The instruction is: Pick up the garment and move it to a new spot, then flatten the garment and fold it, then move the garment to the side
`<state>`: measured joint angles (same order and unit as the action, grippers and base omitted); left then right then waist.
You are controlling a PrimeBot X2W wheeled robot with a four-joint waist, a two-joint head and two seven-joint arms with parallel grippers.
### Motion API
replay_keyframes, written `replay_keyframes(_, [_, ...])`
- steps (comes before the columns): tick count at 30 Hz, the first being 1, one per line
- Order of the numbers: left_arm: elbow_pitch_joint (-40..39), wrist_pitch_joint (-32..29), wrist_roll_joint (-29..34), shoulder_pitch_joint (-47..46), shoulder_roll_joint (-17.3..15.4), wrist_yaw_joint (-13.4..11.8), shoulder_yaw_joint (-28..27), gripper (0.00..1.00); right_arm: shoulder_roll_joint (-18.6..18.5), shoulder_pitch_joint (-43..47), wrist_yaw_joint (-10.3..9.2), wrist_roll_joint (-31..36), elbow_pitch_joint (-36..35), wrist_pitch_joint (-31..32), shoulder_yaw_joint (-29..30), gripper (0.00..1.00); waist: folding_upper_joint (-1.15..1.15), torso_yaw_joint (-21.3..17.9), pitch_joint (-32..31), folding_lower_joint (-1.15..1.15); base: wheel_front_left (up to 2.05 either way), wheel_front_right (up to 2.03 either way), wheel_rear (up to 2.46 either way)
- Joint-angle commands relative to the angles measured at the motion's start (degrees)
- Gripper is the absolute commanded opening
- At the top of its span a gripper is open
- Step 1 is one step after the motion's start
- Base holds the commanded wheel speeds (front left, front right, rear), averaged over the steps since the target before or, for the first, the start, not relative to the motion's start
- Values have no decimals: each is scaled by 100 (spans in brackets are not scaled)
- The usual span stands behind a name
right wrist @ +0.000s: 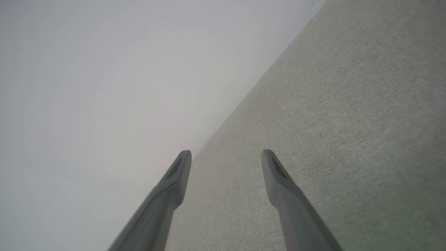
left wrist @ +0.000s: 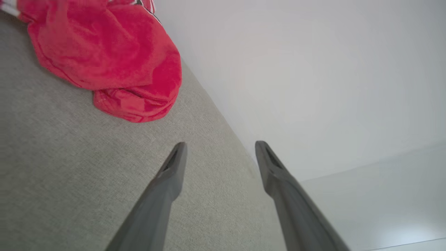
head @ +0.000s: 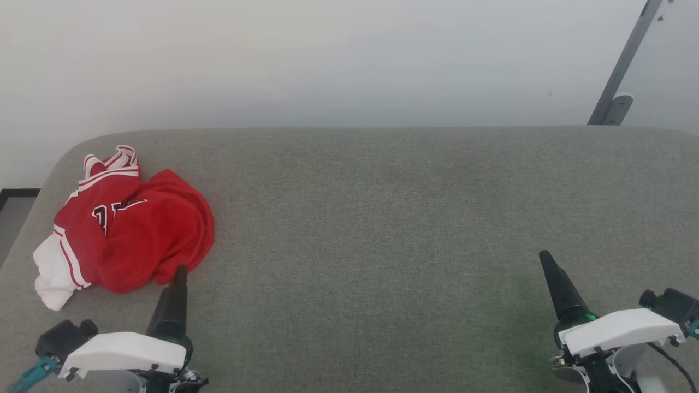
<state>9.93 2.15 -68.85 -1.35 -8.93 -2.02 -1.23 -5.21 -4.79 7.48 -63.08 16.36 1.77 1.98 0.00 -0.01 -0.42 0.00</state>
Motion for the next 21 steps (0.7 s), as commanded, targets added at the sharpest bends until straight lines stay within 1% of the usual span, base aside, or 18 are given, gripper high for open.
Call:
replay_keyframes(1, [-100,70,266,-33,-92,-39,23,100,-42,-119,1,226,-131,19,-8,100,0,-1,-1,0,0,0,0])
replay_keyframes(7, [-69,189,855,-8,-205,-34,52,100,-84,-119,1,712,-208,28,-7,100,0,-3,2,0,0,0,0])
replay_keyframes(11, [-51,265,1132,7,-240,20,62,100,-98,-128,1,981,-254,23,4,100,0,-5,8,0,0,0,0])
replay_keyframes(21, [-48,440,1771,33,-278,51,72,100,-118,-120,1,1617,-346,-25,17,100,0,1,20,0,0,0,0])
